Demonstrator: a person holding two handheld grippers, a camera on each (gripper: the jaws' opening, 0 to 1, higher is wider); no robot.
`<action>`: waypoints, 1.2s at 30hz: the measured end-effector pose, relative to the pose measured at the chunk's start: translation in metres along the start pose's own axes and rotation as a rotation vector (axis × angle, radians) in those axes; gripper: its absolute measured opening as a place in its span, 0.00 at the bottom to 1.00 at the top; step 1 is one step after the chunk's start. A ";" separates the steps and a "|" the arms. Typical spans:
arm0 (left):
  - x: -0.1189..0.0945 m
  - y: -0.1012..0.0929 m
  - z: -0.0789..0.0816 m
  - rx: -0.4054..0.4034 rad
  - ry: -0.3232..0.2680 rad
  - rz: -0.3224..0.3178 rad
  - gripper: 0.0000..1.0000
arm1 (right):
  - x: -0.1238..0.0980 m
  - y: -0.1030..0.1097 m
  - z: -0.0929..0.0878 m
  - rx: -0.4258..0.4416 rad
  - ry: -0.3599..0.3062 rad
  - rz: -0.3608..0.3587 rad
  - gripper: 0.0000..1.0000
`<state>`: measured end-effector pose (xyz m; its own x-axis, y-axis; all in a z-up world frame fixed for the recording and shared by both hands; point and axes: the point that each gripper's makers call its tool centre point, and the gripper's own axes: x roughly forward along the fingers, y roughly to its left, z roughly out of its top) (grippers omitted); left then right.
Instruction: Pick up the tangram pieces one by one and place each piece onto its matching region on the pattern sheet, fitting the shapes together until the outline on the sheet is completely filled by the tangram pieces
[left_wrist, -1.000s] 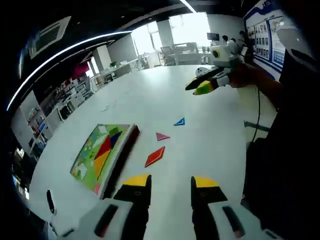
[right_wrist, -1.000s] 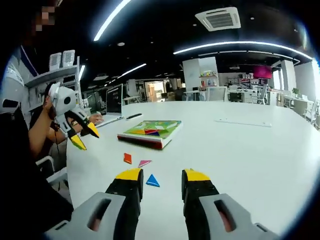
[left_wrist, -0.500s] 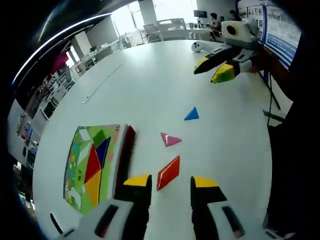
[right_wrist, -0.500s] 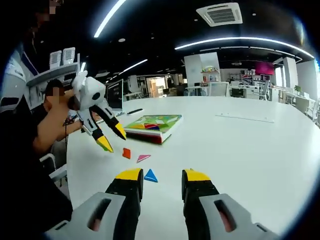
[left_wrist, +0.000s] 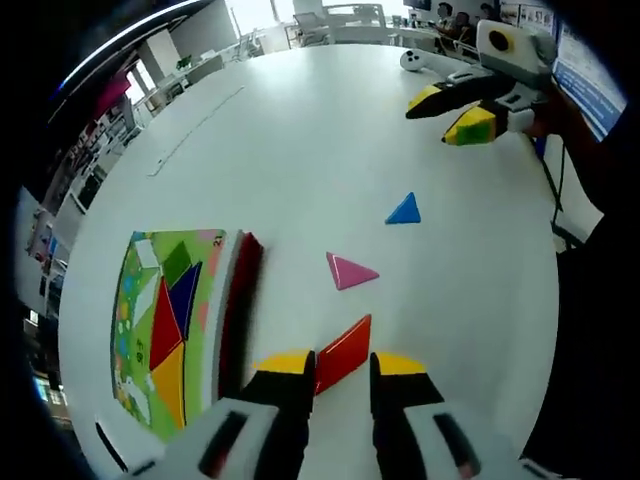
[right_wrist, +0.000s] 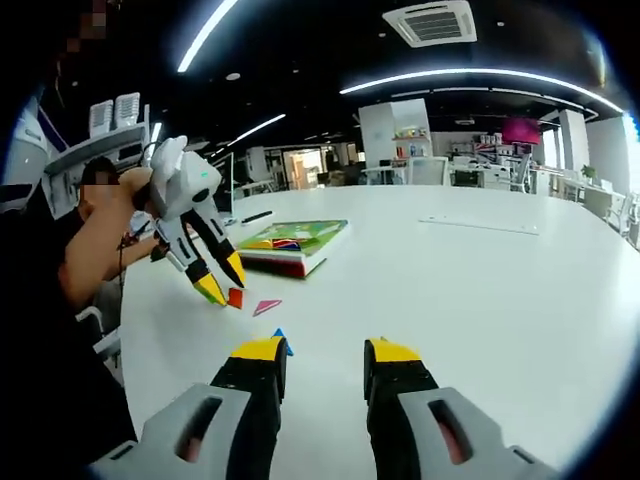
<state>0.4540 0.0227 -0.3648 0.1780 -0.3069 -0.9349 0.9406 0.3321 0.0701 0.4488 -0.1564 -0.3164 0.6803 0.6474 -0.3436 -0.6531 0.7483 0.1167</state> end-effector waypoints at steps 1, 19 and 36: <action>0.000 0.000 0.000 -0.001 0.004 -0.004 0.22 | 0.000 0.001 0.002 -0.004 -0.004 0.004 0.32; 0.001 0.002 -0.003 -0.084 0.016 -0.056 0.24 | 0.007 0.003 -0.002 -0.028 0.023 0.015 0.32; 0.001 0.000 0.004 0.167 -0.169 -0.077 0.21 | -0.003 0.001 0.003 -0.037 0.025 -0.024 0.32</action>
<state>0.4558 0.0187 -0.3645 0.1369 -0.4753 -0.8691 0.9854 0.1548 0.0706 0.4469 -0.1569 -0.3126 0.6877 0.6249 -0.3695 -0.6488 0.7574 0.0734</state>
